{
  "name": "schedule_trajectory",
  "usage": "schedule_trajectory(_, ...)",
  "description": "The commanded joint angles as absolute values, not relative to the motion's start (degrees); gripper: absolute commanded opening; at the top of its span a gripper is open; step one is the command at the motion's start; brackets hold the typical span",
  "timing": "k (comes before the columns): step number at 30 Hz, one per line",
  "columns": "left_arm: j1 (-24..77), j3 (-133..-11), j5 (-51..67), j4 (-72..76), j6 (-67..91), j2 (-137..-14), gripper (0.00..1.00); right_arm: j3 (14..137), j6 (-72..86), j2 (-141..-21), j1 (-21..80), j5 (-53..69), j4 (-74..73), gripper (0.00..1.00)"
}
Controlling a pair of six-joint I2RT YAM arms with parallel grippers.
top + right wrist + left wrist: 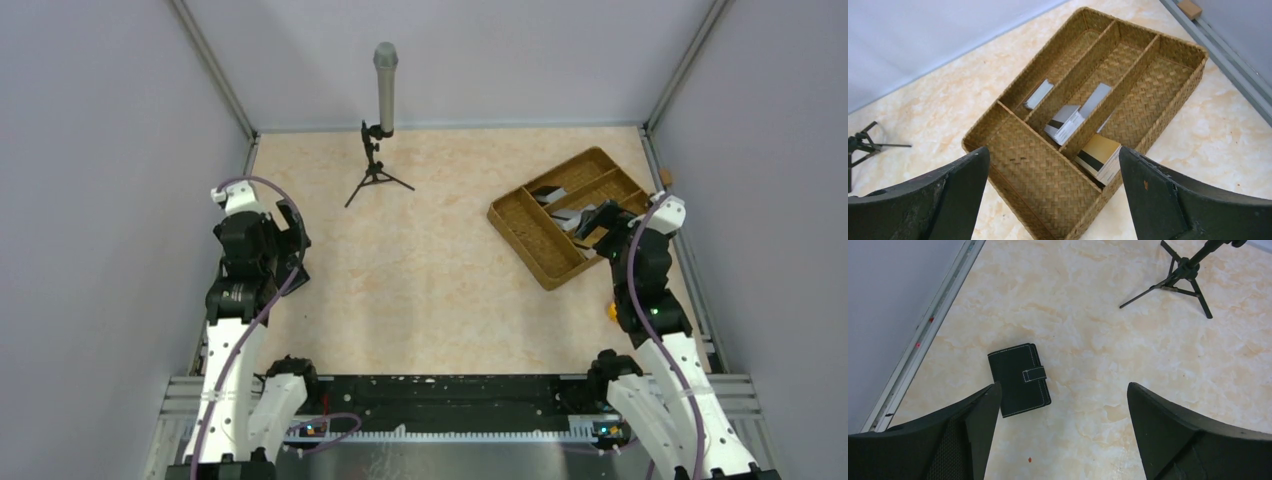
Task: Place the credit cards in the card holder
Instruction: Move the card holder to the center of the board.
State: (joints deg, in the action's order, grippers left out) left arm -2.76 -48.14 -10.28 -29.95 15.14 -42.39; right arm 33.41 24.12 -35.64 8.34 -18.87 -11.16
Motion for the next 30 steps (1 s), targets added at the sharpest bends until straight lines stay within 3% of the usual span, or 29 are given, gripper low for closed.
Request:
schedule_trajectory(1,-3.1,-50.5,-12.8,-29.9,16.0,-44.8,0.99,36.3,24.2,-35.3,7.7,-18.2,-11.1,0.99)
schedule_trajectory(8,-3.6,-48.4,-15.3,-29.7,16.3,-50.0,0.99,36.6,23.0,-35.8,7.7,-16.2,-11.5,0.99)
schedule_trajectory(15,-17.1,-48.7,5.7,-28.0,22.1,-64.0,0.99,36.3,21.8,-36.1,7.7,-10.7,-11.3,0.99)
schedule_trajectory(21,-26.9,-48.9,15.2,-27.1,22.9,-75.6,0.99,36.5,21.0,-36.3,7.7,-4.8,-10.0,0.99)
schedule_trajectory(26,-28.7,-50.9,12.8,-29.4,20.6,-81.5,0.97,35.7,20.8,-35.7,7.7,-2.2,-9.0,0.99)
schedule_trajectory(30,-29.6,-51.7,12.3,-29.7,19.2,-84.3,0.9,35.1,20.8,-35.3,8.0,-2.0,-8.1,0.99)
